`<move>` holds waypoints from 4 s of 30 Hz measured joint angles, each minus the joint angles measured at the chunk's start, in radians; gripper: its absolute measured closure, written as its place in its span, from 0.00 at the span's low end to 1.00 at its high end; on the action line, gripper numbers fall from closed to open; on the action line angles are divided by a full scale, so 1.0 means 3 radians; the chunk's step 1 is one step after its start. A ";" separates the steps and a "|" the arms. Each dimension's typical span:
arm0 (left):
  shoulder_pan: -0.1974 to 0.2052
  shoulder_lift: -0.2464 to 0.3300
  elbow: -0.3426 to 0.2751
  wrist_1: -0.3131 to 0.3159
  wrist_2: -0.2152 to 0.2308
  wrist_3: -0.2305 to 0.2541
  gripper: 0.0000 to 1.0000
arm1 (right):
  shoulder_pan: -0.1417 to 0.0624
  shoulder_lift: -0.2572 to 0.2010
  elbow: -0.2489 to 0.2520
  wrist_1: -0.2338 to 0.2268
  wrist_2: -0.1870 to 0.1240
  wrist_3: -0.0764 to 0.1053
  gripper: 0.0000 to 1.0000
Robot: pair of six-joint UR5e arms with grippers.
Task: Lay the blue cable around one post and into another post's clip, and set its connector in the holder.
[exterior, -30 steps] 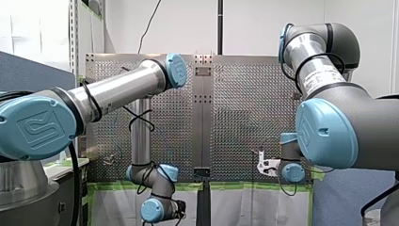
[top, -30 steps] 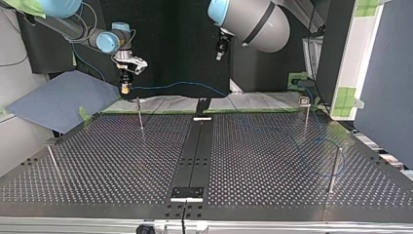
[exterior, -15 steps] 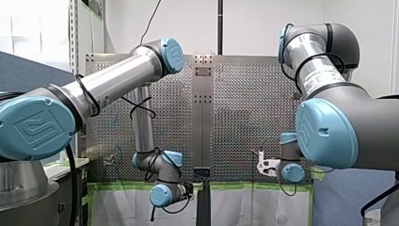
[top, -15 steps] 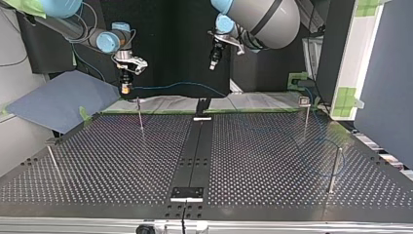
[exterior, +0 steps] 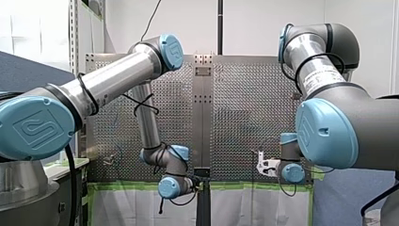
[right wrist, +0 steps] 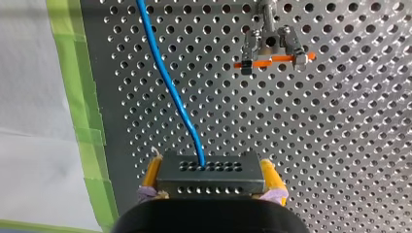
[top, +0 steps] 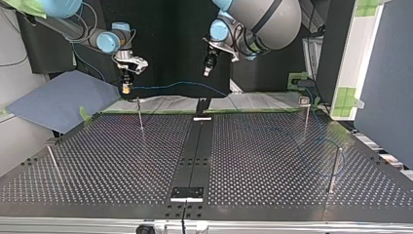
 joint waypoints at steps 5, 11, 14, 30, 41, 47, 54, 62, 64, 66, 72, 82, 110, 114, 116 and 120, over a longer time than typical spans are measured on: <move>-0.0001 -0.0001 0.0120 -0.0120 0.0001 -0.0001 0.01 | 0.0002 0.0000 0.0000 -0.0004 -0.0005 0.0000 1.00; -0.0001 -0.0001 0.0283 -0.0219 0.0004 -0.0001 0.01 | 0.0002 0.0001 0.0000 -0.0001 -0.0006 0.0000 1.00; -0.0001 -0.0001 0.0375 -0.0232 0.0002 -0.0002 0.01 | 0.0002 0.0001 0.0000 -0.0001 -0.0006 0.0000 1.00; 0.0019 -0.0006 0.0503 -0.0292 -0.0034 -0.0006 0.01 | 0.0004 0.0003 0.0000 -0.0005 -0.0006 0.0001 1.00; 0.0042 -0.0166 0.0650 -0.0421 -0.0063 0.0069 0.01 | 0.0004 0.0004 0.0000 -0.0003 -0.0010 -0.0001 1.00; 0.0069 -0.0258 0.0749 -0.0554 -0.0111 0.0092 0.01 | 0.0004 0.0007 0.0000 0.0001 -0.0011 -0.0006 1.00; 0.0127 -0.0262 0.0775 -0.0614 -0.0157 0.0088 0.01 | 0.0004 0.0008 0.0000 0.0008 -0.0011 -0.0010 1.00; 0.0141 -0.0262 0.0776 -0.0626 -0.0160 0.0086 0.13 | 0.0004 0.0009 0.0000 0.0010 -0.0011 -0.0010 1.00; 0.0141 -0.0259 0.0776 -0.0627 -0.0156 0.0087 0.19 | 0.0003 0.0010 0.0000 0.0010 -0.0011 -0.0010 1.00; 0.0141 -0.0250 0.0775 -0.0627 -0.0142 0.0090 0.37 | 0.0002 0.0011 0.0000 0.0010 -0.0011 -0.0010 1.00; 0.0134 -0.0188 0.0775 -0.0647 -0.0099 0.0102 0.57 | -0.0021 0.0011 0.0000 0.0010 -0.0011 -0.0010 1.00; 0.0111 -0.0125 0.0775 -0.0711 -0.0063 0.0121 0.70 | -0.0046 0.0011 0.0000 0.0004 -0.0011 -0.0010 1.00; 0.0097 -0.0124 0.0775 -0.0720 0.0015 0.0128 1.00 | -0.0050 0.0013 -0.0001 -0.0015 -0.0011 -0.0009 1.00; 0.0065 -0.0124 0.0779 -0.0666 0.0098 0.0134 1.00 | -0.0057 0.0013 -0.0004 -0.0015 -0.0010 -0.0008 1.00; 0.0040 -0.0127 0.0794 -0.0629 0.0145 0.0128 1.00 | -0.0070 0.0011 -0.0004 -0.0014 -0.0007 -0.0004 1.00; -0.0037 -0.0128 0.0860 -0.0600 0.0211 0.0087 1.00 | -0.0124 0.0009 -0.0005 -0.0004 -0.0002 0.0005 1.00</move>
